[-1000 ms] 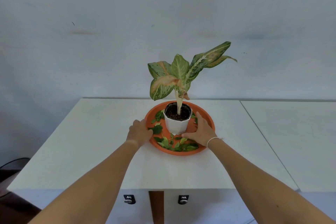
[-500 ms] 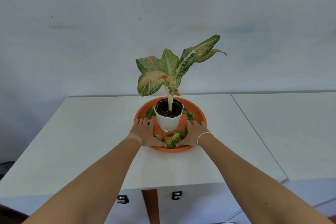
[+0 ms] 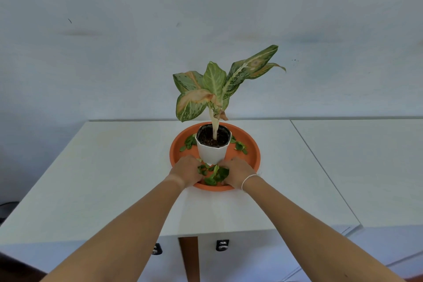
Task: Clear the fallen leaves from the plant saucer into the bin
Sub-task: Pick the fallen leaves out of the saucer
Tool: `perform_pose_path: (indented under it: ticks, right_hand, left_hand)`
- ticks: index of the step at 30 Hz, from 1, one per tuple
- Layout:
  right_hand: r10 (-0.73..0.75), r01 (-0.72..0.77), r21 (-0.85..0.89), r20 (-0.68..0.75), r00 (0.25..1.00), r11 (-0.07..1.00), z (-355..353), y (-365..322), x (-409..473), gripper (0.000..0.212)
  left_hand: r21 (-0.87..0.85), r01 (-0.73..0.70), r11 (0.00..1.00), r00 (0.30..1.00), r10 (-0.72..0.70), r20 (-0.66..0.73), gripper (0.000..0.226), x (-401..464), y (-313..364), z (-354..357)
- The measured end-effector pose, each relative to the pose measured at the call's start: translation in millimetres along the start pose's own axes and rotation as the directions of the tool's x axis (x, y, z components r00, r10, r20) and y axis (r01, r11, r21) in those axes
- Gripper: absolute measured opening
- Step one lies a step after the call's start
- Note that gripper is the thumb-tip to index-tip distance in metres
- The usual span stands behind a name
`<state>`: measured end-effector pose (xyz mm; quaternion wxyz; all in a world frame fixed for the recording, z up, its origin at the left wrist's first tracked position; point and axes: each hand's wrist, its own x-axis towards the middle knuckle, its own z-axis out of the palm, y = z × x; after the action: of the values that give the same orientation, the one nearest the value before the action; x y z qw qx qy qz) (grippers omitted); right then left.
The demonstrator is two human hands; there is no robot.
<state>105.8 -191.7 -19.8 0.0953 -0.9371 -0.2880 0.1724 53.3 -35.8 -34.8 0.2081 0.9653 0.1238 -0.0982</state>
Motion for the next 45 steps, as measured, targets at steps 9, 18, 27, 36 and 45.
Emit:
perform_pose_path:
  ticks: [9,18,27,36,45]
  right_hand:
    - [0.023,-0.014,0.165,-0.056,0.998,0.986,8,-3,-3,0.024]
    - [0.217,-0.188,0.35,-0.043,0.975,0.918,2,3,0,0.023]
    - [0.318,-0.251,0.968,0.242,0.917,-0.012,-17,12,-1,0.025]
    - [0.231,-0.261,0.855,0.392,0.89,-0.448,-15,15,-11,0.025]
    - [0.219,-0.153,0.728,0.39,0.895,-0.668,-17,10,-17,0.018]
  left_hand:
    - [-0.176,0.01,0.984,0.997,-0.023,-0.07,0.027,-4,5,6]
    - [-0.214,0.063,0.975,0.99,-0.088,-0.107,0.03,-2,3,4]
    - [-0.689,0.158,0.707,0.958,-0.278,-0.066,0.017,-3,-1,-16]
    - [-0.974,0.197,0.111,0.934,-0.324,0.152,0.027,-15,11,-24]
    - [-0.963,0.216,-0.163,0.9,-0.35,0.261,0.024,-22,14,-23]
